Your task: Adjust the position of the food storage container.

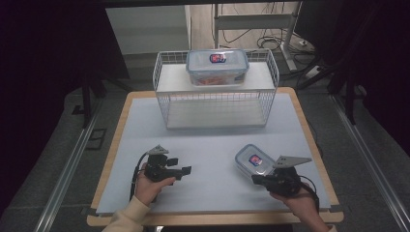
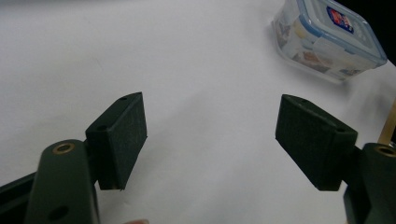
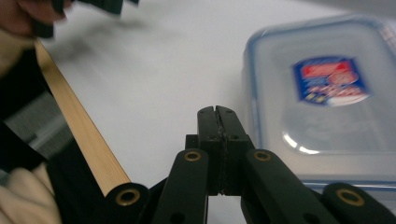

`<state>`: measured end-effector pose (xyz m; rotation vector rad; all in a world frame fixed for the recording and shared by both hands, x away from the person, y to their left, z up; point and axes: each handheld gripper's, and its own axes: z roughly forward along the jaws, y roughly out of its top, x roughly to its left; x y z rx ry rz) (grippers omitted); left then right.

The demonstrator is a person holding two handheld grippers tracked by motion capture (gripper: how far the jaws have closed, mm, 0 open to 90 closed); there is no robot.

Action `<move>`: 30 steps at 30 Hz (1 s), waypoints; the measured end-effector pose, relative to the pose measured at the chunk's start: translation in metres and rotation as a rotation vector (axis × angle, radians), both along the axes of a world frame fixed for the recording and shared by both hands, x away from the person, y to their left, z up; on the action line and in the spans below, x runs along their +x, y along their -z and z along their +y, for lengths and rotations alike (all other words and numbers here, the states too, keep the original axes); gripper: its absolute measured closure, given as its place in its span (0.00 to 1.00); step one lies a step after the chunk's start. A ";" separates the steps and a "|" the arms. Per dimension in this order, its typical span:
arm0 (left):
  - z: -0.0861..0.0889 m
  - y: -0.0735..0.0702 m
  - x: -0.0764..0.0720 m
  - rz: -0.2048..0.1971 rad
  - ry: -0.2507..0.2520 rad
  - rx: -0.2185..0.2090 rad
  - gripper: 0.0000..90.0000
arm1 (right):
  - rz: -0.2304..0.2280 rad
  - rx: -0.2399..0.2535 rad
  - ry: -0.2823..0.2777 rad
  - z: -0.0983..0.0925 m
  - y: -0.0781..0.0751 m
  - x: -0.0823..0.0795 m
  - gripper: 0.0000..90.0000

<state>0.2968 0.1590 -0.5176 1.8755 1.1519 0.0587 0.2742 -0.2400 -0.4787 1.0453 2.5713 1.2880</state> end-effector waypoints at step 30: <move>0.000 0.005 0.002 0.008 0.005 0.023 0.27 | 0.014 -0.076 0.148 -0.050 0.022 0.024 0.99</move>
